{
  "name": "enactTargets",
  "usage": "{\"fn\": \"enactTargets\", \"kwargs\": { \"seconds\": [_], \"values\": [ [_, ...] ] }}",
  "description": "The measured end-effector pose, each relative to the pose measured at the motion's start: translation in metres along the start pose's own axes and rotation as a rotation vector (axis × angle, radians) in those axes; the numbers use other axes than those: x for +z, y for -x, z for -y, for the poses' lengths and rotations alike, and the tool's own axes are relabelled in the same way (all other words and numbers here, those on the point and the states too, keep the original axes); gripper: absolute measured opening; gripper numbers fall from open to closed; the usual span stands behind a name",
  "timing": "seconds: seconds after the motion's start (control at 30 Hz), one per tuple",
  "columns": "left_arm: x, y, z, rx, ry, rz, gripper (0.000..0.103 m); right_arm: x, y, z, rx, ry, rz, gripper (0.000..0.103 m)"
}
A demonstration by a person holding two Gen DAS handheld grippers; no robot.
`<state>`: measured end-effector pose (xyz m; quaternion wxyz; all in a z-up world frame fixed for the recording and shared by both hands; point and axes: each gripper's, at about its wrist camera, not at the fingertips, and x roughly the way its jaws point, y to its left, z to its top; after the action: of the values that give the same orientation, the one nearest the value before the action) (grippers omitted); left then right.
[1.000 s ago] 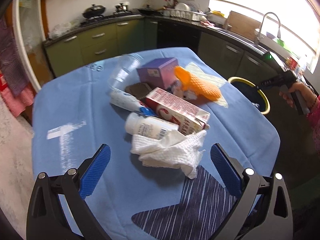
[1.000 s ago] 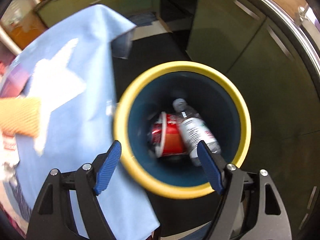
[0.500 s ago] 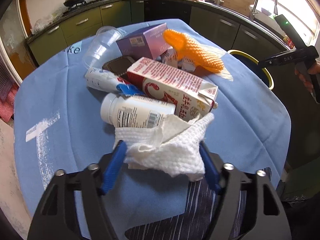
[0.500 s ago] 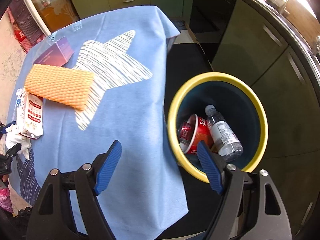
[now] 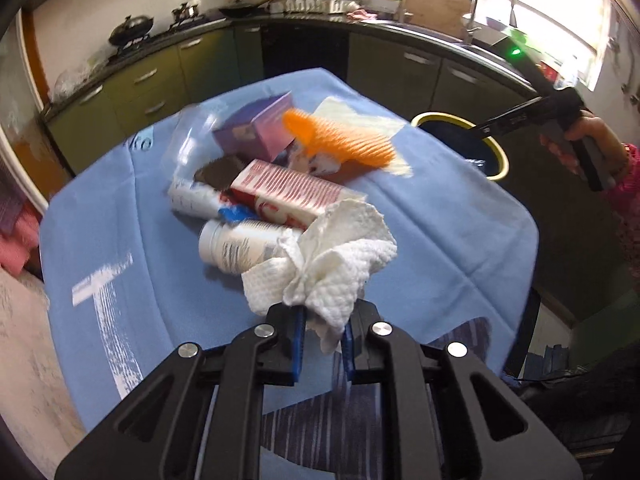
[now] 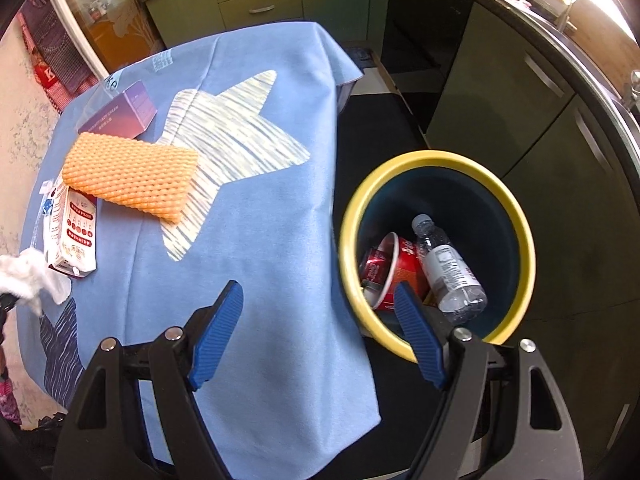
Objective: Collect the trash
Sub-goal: 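Grasp the white tissue with the left tool and drop it into the bin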
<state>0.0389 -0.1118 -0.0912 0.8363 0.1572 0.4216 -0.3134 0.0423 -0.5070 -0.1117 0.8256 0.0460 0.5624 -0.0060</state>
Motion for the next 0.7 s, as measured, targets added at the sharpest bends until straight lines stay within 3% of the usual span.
{"fn": "enactTargets", "kwargs": {
  "seconds": [0.17,0.33,0.57,0.7],
  "values": [
    [0.043,0.013,0.033,-0.073,-0.095,0.041,0.015,-0.006,0.012,0.028,-0.049,-0.052,0.024,0.074],
    [0.111,-0.012,0.086,-0.145,-0.237,0.072,0.015,-0.023,0.031,0.061,-0.086,-0.105,0.056,0.074],
    [0.209,-0.100,0.171,-0.279,-0.345,0.032,0.016,-0.052,0.046,0.112,-0.107,-0.195,0.080,0.074],
    [0.252,-0.166,0.212,-0.323,-0.333,-0.022,0.018,-0.067,0.046,0.134,-0.121,-0.230,0.065,0.074]
  ]
}}
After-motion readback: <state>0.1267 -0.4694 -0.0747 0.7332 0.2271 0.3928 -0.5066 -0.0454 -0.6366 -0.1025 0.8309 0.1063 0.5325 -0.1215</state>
